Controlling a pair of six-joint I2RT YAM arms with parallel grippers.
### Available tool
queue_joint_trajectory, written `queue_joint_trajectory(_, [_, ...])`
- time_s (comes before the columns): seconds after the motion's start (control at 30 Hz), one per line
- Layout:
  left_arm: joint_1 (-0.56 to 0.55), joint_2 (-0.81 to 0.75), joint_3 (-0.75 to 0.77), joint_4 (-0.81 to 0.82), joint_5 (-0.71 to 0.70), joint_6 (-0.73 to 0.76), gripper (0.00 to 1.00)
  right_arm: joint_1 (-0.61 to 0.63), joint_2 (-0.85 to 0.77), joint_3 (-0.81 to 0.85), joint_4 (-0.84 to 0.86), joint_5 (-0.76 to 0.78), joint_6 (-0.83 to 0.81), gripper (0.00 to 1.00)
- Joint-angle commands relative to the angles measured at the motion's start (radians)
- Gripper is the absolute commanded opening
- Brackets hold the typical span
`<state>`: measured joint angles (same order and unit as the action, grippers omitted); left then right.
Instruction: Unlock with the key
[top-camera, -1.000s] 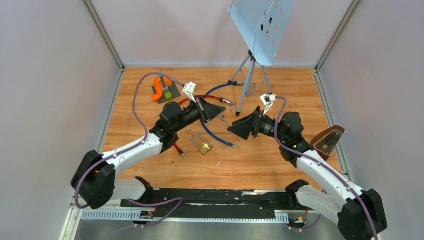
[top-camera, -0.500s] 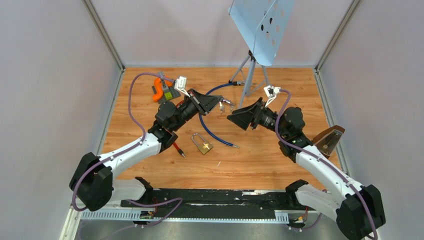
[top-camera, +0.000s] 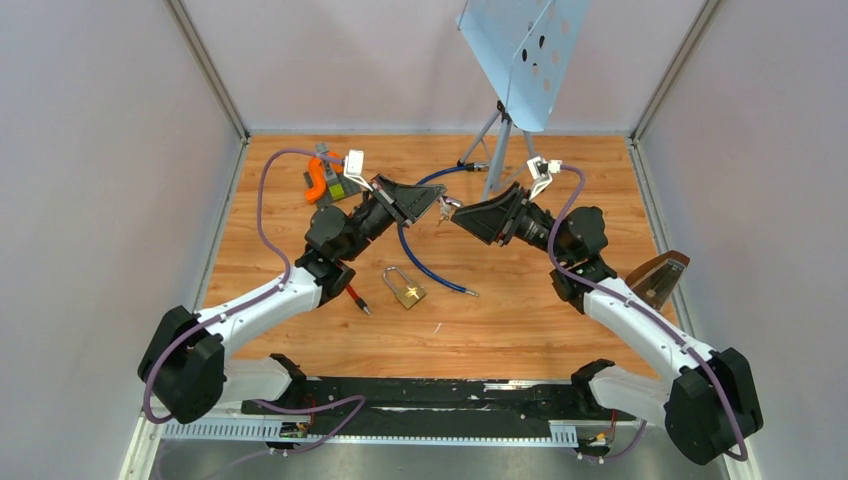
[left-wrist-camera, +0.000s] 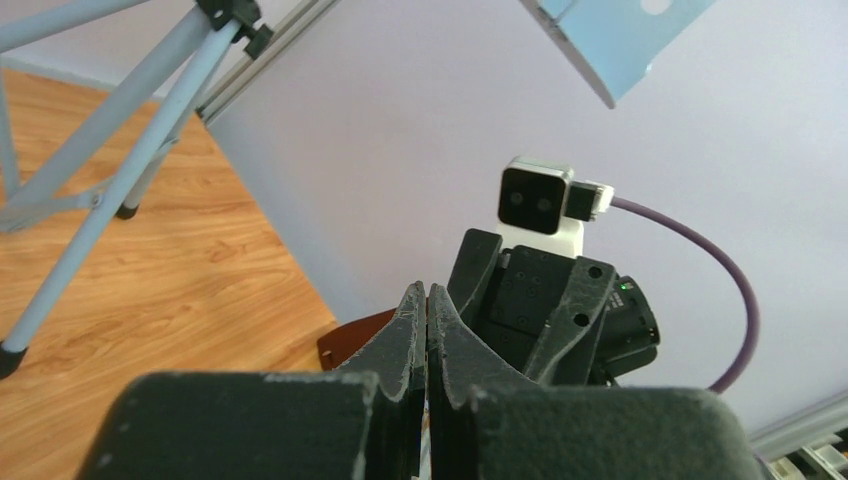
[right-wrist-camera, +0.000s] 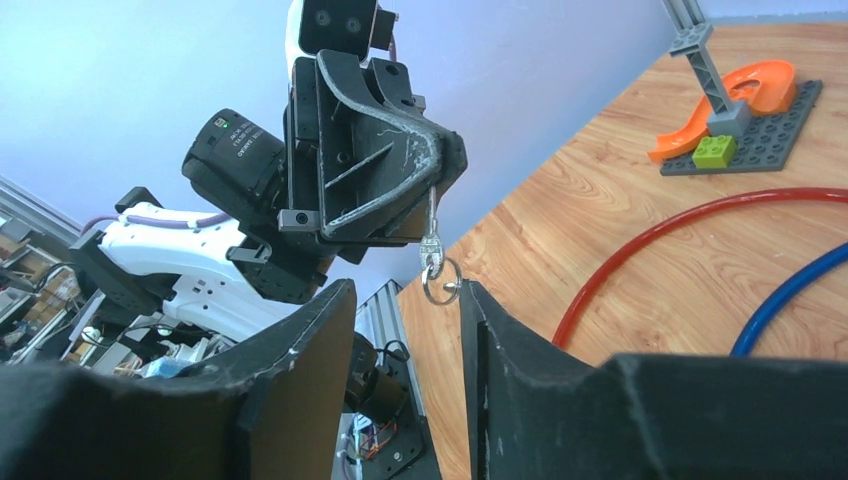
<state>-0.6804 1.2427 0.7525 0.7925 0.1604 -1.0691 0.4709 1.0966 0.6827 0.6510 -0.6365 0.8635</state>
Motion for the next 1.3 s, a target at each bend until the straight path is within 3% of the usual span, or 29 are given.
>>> queue_joint_trajectory(0.0, [-0.01,-0.003,0.002,0.151,0.028,-0.023,0.0,0.005,0.012,0.049,0.093,-0.022,0.02,0.4])
queue_joint_trajectory(0.2, [-0.03,0.01,0.002,0.251,0.049,-0.002,0.0,0.005,0.012,0.052,0.136,-0.034,0.034,0.32])
queue_joint_trajectory(0.73, [-0.044,0.035,-0.004,0.29,0.054,-0.017,0.0,0.005,0.023,0.07,0.188,-0.063,0.047,0.31])
queue_joint_trajectory(1.0, [-0.045,0.037,-0.007,0.296,0.049,-0.017,0.0,0.004,0.023,0.07,0.185,-0.065,0.045,0.12])
queue_joint_trajectory(1.27, [-0.048,0.046,-0.006,0.299,0.059,-0.023,0.0,0.005,0.02,0.073,0.184,-0.065,0.045,0.0])
